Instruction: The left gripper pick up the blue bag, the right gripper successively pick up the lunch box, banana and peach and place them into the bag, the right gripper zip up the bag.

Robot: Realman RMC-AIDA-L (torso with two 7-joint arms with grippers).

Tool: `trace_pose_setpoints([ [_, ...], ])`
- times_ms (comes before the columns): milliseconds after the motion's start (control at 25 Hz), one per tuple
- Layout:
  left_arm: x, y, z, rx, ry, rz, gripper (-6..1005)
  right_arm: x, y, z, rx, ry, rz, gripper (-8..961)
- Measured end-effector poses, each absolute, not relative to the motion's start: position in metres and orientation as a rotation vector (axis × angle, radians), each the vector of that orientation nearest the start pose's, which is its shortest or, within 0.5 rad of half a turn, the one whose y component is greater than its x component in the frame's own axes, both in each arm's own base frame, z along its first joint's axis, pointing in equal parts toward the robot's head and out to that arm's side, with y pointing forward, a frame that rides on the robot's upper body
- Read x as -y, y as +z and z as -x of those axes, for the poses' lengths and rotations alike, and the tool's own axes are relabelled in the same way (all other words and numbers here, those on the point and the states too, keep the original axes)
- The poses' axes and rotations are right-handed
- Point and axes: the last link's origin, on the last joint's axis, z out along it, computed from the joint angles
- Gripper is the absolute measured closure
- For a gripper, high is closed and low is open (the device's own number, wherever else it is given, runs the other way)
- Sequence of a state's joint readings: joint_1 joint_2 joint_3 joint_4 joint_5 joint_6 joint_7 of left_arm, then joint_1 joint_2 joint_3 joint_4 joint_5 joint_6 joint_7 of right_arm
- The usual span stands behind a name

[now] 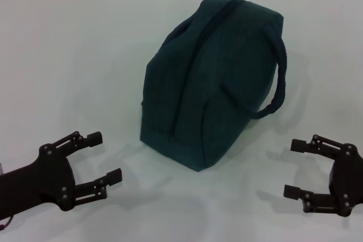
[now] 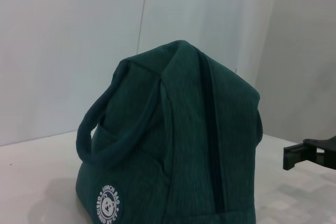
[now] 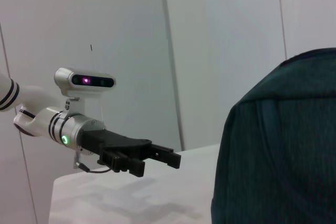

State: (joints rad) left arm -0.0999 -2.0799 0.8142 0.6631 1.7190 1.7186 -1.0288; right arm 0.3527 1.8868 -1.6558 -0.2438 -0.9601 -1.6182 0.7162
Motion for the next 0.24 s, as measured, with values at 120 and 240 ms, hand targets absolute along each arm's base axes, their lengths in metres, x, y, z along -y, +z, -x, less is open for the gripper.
trace_pose_setpoints([
  [120, -0.2029, 0.0074, 0.3297, 0.534, -0.865, 2.551, 123, -0.2400, -0.0165, -0.3076, -0.268, 0.942, 2.720, 93],
  [240, -0.2027, 0.0073, 0.3297, 0.534, -0.865, 2.552, 123, -0.2400, -0.0166, -0.3076, -0.269, 0.943, 2.719, 93],
])
